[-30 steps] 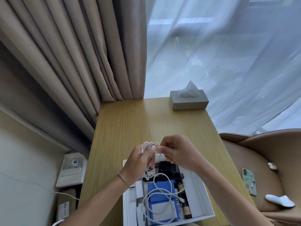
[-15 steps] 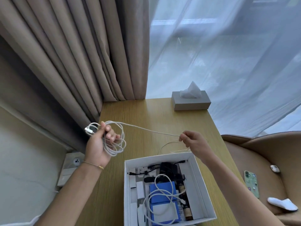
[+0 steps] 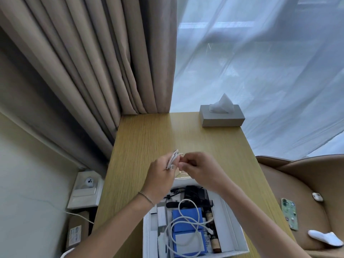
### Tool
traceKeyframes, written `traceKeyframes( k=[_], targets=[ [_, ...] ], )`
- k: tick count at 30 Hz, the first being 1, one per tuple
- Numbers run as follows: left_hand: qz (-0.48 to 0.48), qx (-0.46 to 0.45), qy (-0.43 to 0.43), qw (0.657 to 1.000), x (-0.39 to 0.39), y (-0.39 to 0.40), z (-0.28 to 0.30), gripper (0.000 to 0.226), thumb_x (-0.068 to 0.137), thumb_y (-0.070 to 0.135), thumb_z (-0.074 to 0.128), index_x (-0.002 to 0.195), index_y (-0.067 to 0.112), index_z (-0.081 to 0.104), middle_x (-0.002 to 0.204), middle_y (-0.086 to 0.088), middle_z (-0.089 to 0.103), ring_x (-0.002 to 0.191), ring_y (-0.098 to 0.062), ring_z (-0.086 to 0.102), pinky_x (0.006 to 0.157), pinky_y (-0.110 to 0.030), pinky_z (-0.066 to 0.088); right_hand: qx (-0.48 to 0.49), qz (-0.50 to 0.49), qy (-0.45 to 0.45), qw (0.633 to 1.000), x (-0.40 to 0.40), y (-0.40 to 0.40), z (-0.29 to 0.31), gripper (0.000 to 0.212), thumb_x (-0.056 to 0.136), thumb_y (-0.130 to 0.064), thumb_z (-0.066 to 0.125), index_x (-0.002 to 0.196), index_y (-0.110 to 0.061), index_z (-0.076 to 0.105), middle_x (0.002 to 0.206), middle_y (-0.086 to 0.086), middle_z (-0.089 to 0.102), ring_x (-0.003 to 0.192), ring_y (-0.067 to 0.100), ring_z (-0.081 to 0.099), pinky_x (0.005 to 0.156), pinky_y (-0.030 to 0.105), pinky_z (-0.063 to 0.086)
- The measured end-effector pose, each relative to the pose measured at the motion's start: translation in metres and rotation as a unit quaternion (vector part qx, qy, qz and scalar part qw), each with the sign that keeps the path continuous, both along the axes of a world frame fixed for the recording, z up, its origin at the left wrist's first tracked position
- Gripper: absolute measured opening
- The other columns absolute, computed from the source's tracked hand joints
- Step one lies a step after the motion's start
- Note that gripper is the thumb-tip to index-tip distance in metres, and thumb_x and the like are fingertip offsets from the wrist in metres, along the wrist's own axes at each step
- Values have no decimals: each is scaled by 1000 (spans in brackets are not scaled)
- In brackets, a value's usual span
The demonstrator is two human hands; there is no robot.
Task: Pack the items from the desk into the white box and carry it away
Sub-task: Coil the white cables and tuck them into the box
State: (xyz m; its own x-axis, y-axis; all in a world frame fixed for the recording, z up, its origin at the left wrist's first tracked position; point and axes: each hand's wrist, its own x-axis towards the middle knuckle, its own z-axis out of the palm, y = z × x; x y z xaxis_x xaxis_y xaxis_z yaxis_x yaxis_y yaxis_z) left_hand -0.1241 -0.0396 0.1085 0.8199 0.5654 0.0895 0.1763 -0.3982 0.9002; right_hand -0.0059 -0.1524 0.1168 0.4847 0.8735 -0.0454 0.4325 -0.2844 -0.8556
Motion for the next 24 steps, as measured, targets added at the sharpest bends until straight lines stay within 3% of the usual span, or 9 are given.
traceKeyframes(
  k=[2,5,8,11,13,16,19,22,24],
  targets=[
    [0,-10,5,1000,2,-3,-2,36,105,33,44,79,20,66,54,5,59,48,-5,51,50,-22,41,3,-18,1,1000,1,0,3,26,95,-27,68,70,-23,66,53,-6,53,44,3,36,46,20,29],
    [7,-12,39,999,4,4,-1,46,105,30,45,60,19,49,49,9,43,45,-7,37,49,-25,34,13,-28,39,999,9,-7,3,28,94,-30,68,71,-15,67,48,-12,46,44,3,33,44,17,27],
    [16,-142,39,989,0,25,1,45,105,28,45,62,14,49,51,4,43,47,-14,36,50,-26,35,12,-54,71,996,26,-20,1,29,98,-30,62,71,-22,67,48,-14,46,47,5,35,48,20,30],
    [56,-330,-27,942,-11,52,0,38,103,24,47,67,13,51,51,5,47,47,-14,44,50,-22,45,20,-84,90,992,42,-33,-2,33,101,-24,59,69,-24,67,52,-13,43,52,13,38,55,30,34],
    [84,-428,-81,896,-18,72,-3,41,104,27,45,64,16,50,49,5,40,45,-13,43,56,-26,47,22,-101,100,990,51,-40,-4,33,101,-20,57,70,-21,68,57,-5,43,59,19,38,60,37,34],
    [144,-491,-129,850,-26,96,-7,46,105,31,41,61,19,46,48,6,33,45,-11,39,63,-29,39,20,-126,103,986,63,-49,-6,30,102,-17,55,76,-12,68,60,0,41,62,22,38,61,38,36],
    [162,-411,-84,893,-33,94,-10,50,104,38,44,56,22,49,49,5,36,49,-14,41,61,-30,40,28,-134,93,986,64,-52,-5,29,102,-17,56,76,-11,69,60,0,43,60,20,41,58,35,39],
    [112,-285,3,952,-32,62,-11,51,99,53,42,59,23,54,52,4,45,52,-18,46,63,-34,47,32,-91,114,989,47,-44,-5,28,101,-17,58,75,-15,69,54,-10,44,54,13,40,56,34,38],
    [75,-295,42,952,-29,38,-16,52,92,61,42,64,18,53,56,1,49,53,-19,48,62,-33,49,33,-48,149,987,29,-39,-7,27,100,-19,59,74,-19,67,55,-12,48,53,10,43,56,31,40]
  ],
)
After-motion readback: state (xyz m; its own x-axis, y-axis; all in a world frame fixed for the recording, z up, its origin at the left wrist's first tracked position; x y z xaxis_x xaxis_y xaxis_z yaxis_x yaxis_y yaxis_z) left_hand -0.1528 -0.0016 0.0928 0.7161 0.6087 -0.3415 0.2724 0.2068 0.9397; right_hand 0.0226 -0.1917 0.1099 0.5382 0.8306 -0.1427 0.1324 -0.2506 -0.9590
